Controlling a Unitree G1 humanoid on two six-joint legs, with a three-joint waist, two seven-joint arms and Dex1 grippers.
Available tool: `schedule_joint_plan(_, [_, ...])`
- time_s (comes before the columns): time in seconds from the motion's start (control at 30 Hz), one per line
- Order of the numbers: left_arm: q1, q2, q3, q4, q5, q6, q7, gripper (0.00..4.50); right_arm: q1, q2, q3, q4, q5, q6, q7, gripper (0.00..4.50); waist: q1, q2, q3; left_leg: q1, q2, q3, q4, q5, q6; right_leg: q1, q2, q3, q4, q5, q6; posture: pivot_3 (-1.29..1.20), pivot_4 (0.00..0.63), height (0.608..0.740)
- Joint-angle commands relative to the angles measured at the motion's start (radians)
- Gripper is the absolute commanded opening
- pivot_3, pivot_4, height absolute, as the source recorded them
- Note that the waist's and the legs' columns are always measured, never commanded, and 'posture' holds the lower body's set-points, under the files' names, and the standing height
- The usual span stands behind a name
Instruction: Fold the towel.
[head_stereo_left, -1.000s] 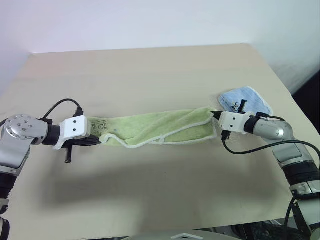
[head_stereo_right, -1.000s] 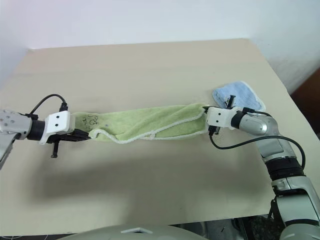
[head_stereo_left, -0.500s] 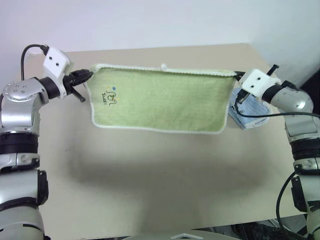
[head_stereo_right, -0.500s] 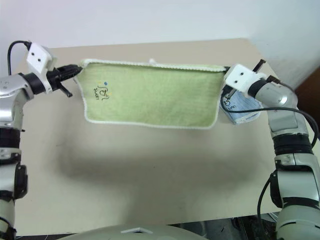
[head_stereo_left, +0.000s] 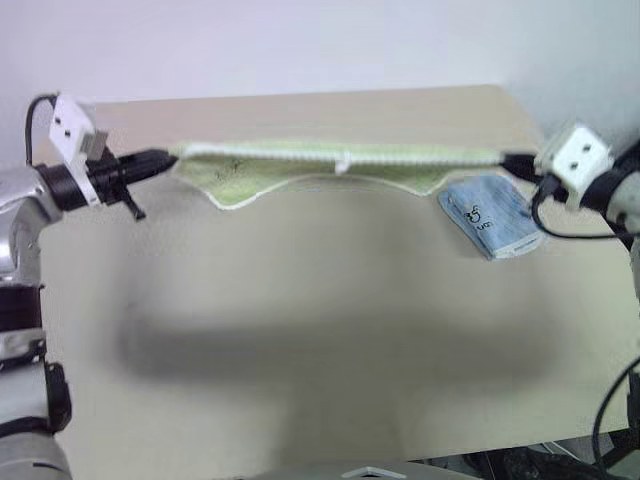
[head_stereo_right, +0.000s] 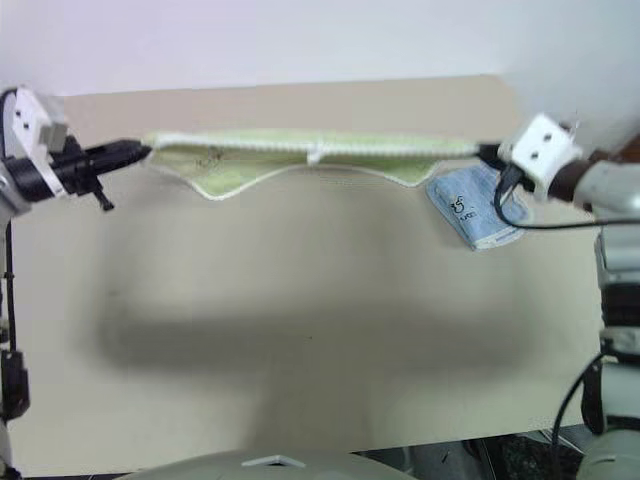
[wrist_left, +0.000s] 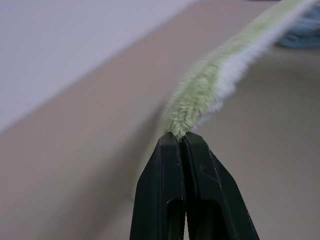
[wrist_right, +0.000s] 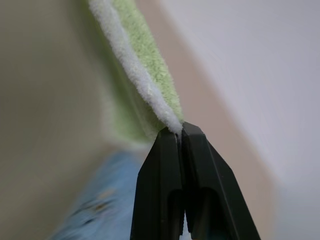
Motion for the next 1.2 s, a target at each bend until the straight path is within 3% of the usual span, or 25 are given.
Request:
schedule_joint_plan(0.03, [0.085, 0.062, 0.055, -0.113, -0.049, 0.034, -0.073, 0.00, 0.125, -0.062, -0.059, -0.168, 0.095, 0.093, 0.108, 0.03, 0.003, 0.000, 0.000, 0.001, 0.000, 0.000, 0.000, 0.000, 0.000, 0.001, 0.000, 0.000, 0.000, 0.000, 0.000, 0.00, 0.150, 0.728])
schedule_joint_plan(0.27, [0.197, 0.123, 0.086, -0.169, -0.067, 0.071, -0.126, 0.00, 0.252, -0.087, -0.086, -0.259, 0.139, 0.185, 0.169, 0.03, 0.001, 0.001, 0.000, 0.005, 0.001, 0.000, 0.001, -0.001, -0.004, 0.004, 0.000, 0.001, 0.001, -0.001, -0.002, 0.00, 0.150, 0.728])
schedule_joint_plan(0.5, [0.243, 0.138, 0.069, -0.166, -0.025, 0.023, -0.124, 0.00, 0.226, -0.075, -0.079, -0.251, 0.122, 0.185, 0.164, 0.03, 0.004, 0.001, 0.000, 0.004, 0.001, 0.000, 0.001, 0.000, -0.002, 0.001, 0.000, 0.001, 0.002, 0.000, 0.000, 0.00, 0.150, 0.728])
schedule_joint_plan(0.63, [0.084, 0.054, -0.071, 0.023, 0.193, -0.130, 0.073, 0.00, 0.015, 0.021, 0.024, -0.079, -0.033, 0.102, 0.007, 0.03, 0.004, 0.001, 0.000, 0.005, 0.001, 0.001, 0.001, 0.000, -0.005, 0.003, -0.001, 0.001, 0.001, 0.000, -0.001, 0.00, 0.150, 0.728])
schedule_joint_plan(0.8, [-0.112, -0.059, -0.196, 0.268, 0.365, -0.311, 0.206, 0.00, -0.193, 0.116, 0.130, 0.170, -0.190, 0.004, -0.120, 0.03, 0.004, 0.000, 0.000, 0.004, 0.001, 0.001, 0.001, 0.002, -0.004, 0.001, 0.000, 0.000, 0.003, 0.002, -0.001, 0.00, 0.150, 0.728])
schedule_joint_plan(1.03, [-0.313, -0.159, -0.302, 0.566, 0.523, -0.486, 0.348, 0.00, -0.338, 0.171, 0.204, 0.412, -0.305, -0.108, -0.198, 0.03, 0.001, 0.000, 0.000, -0.001, -0.001, 0.002, -0.001, 0.004, -0.007, -0.002, 0.000, 0.000, 0.002, 0.002, -0.001, 0.00, 0.150, 0.728])
schedule_joint_plan(1.2, [-0.356, -0.196, -0.313, 0.652, 0.532, -0.533, 0.343, 0.00, -0.352, 0.175, 0.214, 0.466, -0.331, -0.161, -0.214, 0.03, -0.001, 0.000, 0.000, -0.003, -0.001, 0.002, 0.000, 0.004, -0.006, -0.002, 0.000, 0.000, 0.001, 0.002, -0.001, 0.00, 0.150, 0.728])
